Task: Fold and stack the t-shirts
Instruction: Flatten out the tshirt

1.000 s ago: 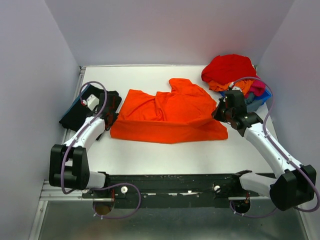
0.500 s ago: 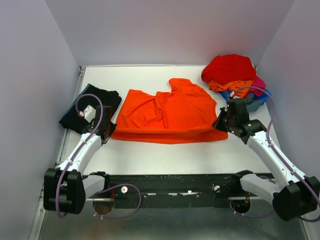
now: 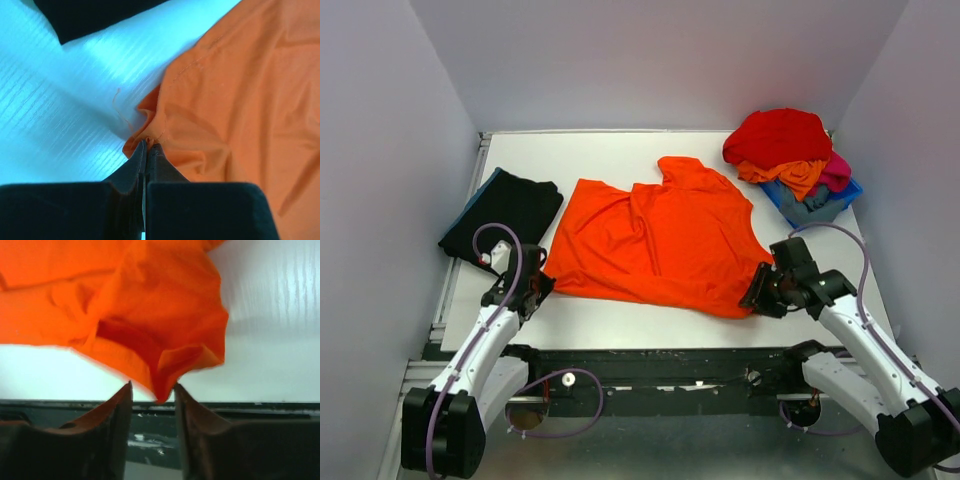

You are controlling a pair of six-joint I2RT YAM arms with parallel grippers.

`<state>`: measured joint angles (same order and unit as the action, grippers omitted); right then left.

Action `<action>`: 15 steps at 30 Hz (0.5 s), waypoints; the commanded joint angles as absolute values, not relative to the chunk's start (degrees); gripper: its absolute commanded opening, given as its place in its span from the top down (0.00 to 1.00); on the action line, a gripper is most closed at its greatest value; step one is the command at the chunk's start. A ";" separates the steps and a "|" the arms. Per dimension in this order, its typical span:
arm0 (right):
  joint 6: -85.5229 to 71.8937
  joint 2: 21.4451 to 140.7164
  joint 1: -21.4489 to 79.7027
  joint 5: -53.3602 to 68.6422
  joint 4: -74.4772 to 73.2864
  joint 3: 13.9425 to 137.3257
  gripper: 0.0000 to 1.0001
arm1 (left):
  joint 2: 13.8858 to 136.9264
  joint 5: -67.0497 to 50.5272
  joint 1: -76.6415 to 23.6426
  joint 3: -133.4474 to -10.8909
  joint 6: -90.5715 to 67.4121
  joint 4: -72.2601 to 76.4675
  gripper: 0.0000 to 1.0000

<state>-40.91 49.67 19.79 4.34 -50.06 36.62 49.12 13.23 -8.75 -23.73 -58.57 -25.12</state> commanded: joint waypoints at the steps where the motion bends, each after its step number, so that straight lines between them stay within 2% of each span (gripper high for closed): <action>1: -43.77 44.40 20.39 9.14 -55.55 34.45 0.34 | 47.90 11.07 -8.97 -22.06 -59.76 -26.01 1.00; 2: -43.51 43.60 20.39 8.53 -55.55 34.80 0.25 | 47.73 11.60 -8.96 -22.50 -59.77 -26.36 1.00; 5: -43.86 43.77 20.39 2.75 -57.56 38.22 0.25 | 47.90 14.05 -8.96 -24.43 -58.98 -28.03 1.00; 9: -47.01 46.66 20.39 -5.44 -58.80 39.11 0.34 | 49.04 16.43 -8.88 -27.06 -58.10 -29.09 1.00; 12: -50.09 49.30 20.39 -6.77 -58.10 37.10 0.54 | 50.01 17.58 -8.70 -28.03 -57.83 -29.00 1.00; 15: -51.59 51.59 20.39 -6.33 -56.79 34.55 0.54 | 50.27 18.02 -8.44 -28.65 -57.92 -28.92 1.00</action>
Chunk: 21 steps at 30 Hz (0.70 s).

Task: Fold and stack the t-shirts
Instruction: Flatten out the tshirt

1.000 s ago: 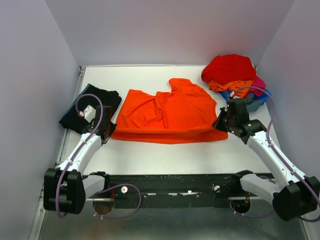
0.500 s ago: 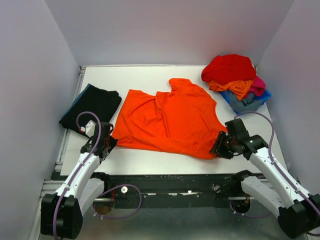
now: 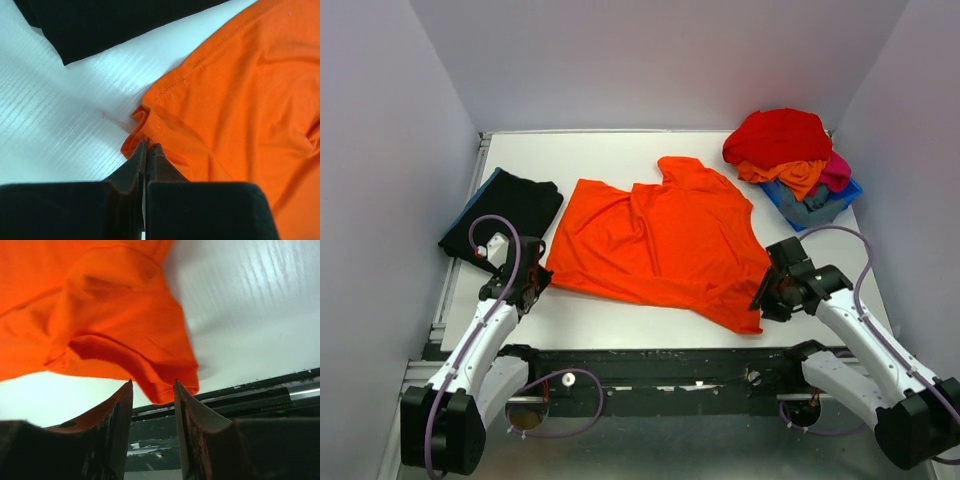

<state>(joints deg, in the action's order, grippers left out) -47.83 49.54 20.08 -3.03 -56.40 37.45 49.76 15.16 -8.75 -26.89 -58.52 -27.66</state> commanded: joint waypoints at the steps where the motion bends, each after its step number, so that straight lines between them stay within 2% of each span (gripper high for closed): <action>1: -51.68 51.94 20.39 -5.81 -56.26 33.85 0.52 | 50.19 17.84 -8.44 -28.65 -58.01 -28.65 1.00; 6: -53.78 52.21 20.39 -7.03 -59.49 33.57 0.35 | 49.40 16.96 -8.44 -28.48 -58.45 -27.86 1.00; 21: -70.65 49.23 20.30 -4.57 -58.45 26.90 0.36 | 46.23 15.56 -8.44 -27.51 -58.71 -26.98 1.00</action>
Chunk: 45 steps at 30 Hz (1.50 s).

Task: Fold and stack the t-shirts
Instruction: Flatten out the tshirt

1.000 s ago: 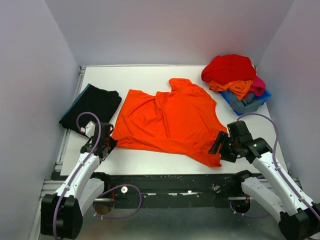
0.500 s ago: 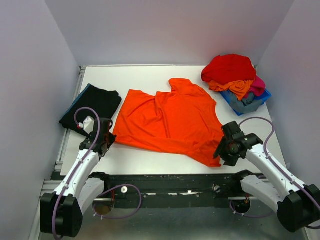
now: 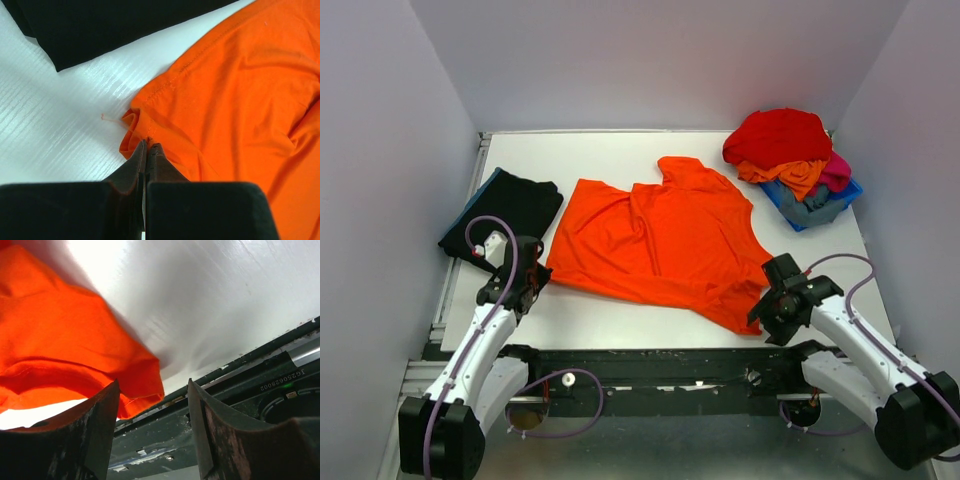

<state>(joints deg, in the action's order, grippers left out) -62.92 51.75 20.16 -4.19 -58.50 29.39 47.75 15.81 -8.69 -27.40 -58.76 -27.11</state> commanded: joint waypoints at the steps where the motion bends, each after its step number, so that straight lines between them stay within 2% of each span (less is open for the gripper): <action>1: -72.23 48.44 20.30 -4.31 -58.01 26.29 0.36 | 46.32 15.30 -8.44 -27.51 -58.71 -26.90 1.00; 4: -75.14 45.71 20.30 -3.43 -56.43 24.70 0.43 | 46.41 14.50 -8.44 -27.42 -58.62 -26.19 1.00; 8: -76.81 43.60 20.30 -5.09 -56.51 25.13 0.43 | 46.23 14.33 -8.53 -27.33 -58.54 -26.46 1.00; 13: -81.38 40.35 20.30 -9.49 -61.34 26.72 0.36 | 46.32 14.06 -8.61 -27.16 -58.62 -26.19 1.00; 14: -82.17 39.12 20.30 -9.58 -61.26 26.11 0.32 | 46.23 14.06 -8.61 -27.16 -58.62 -26.10 1.00; 16: -84.19 36.66 20.30 -9.23 -60.91 24.36 0.32 | 46.32 13.80 -8.61 -26.98 -58.80 -25.75 1.00; 17: -85.50 35.61 20.30 -8.71 -60.47 23.13 0.33 | 46.41 13.80 -8.61 -27.07 -58.80 -25.66 1.00; 21: -89.82 31.74 20.30 -5.90 -57.40 18.47 0.57 | 46.58 13.62 -8.61 -27.16 -58.89 -25.40 1.00; 22: -90.17 31.21 20.30 -5.28 -56.96 17.67 0.60 | 46.76 13.62 -8.61 -27.25 -58.89 -25.40 1.00; 27: -89.56 31.90 20.30 -5.97 -57.92 18.28 0.59 | 46.76 13.80 -8.70 -27.51 -58.80 -25.66 1.00; 28: -89.39 32.43 20.30 -5.98 -58.18 18.80 0.62 | 46.67 13.71 -8.61 -27.42 -58.89 -25.58 1.00; 29: -88.95 32.95 20.30 -5.80 -58.10 19.16 0.73 | 46.76 13.80 -8.61 -27.25 -58.89 -25.49 1.00; 31: -87.98 34.18 20.30 -5.71 -58.10 20.12 0.87 | 46.67 13.80 -8.61 -27.25 -58.97 -25.49 1.00; 34: -86.31 35.68 20.30 -6.85 -59.41 23.19 0.97 | 46.76 13.89 -8.61 -27.33 -58.89 -25.49 1.00; 40: -81.05 38.05 20.30 -11.77 -63.01 33.12 0.99 | 47.46 14.41 -8.61 -28.82 -58.54 -25.93 1.00; 45: -72.97 41.65 20.30 -15.72 -59.95 42.43 0.99 | 49.21 15.03 -8.61 -30.76 -59.15 -24.70 1.00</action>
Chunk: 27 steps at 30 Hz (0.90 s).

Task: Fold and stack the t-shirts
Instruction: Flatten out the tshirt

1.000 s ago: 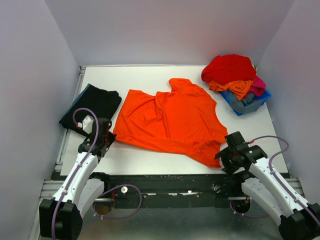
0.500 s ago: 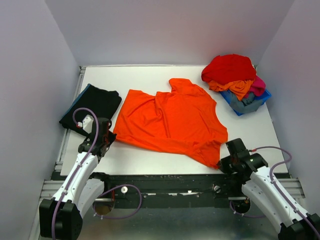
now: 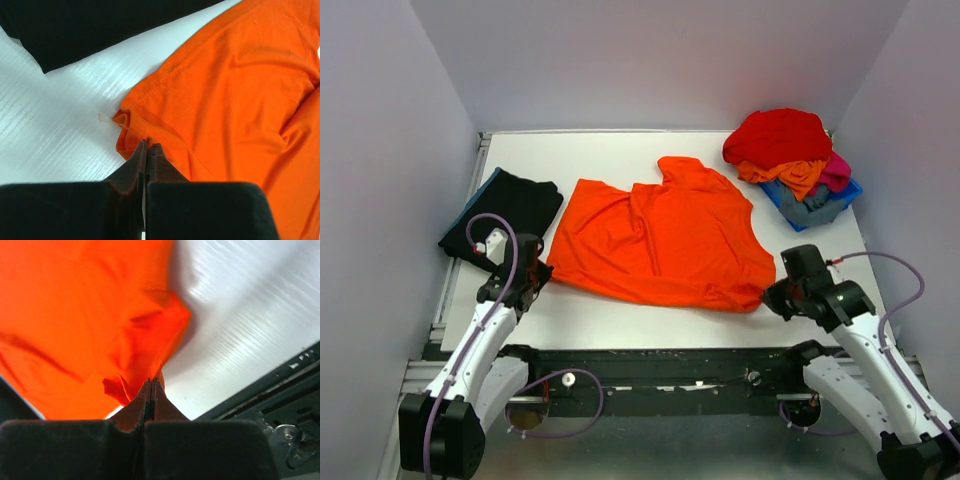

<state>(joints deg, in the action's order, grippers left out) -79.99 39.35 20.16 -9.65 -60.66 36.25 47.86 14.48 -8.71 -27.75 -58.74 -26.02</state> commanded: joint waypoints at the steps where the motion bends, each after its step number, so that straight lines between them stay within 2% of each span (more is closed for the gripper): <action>1: -71.56 42.97 20.30 -16.25 -58.72 44.28 0.99 | 49.57 15.20 -8.61 -31.20 -59.50 -24.18 1.00; 7: -61.19 54.82 20.13 -18.46 -50.55 57.19 0.99 | 57.03 18.98 -8.44 -37.95 -60.64 -22.50 1.00; 12: -55.29 65.46 19.08 -18.98 -49.13 69.32 0.99 | 64.94 19.60 -7.65 -45.69 -61.35 -24.87 1.00; 18: -49.05 72.59 15.83 -16.97 -48.51 79.00 0.99 | 68.90 19.51 -7.12 -50.09 -62.84 -24.87 1.00; 22: -46.23 75.58 14.15 -14.42 -49.65 82.08 0.99 | 69.43 20.21 -7.12 -52.12 -62.58 -26.19 1.00; 27: -45.44 73.75 13.62 -14.50 -50.10 80.51 0.99 | 68.38 20.74 -7.03 -52.56 -62.23 -26.54 1.00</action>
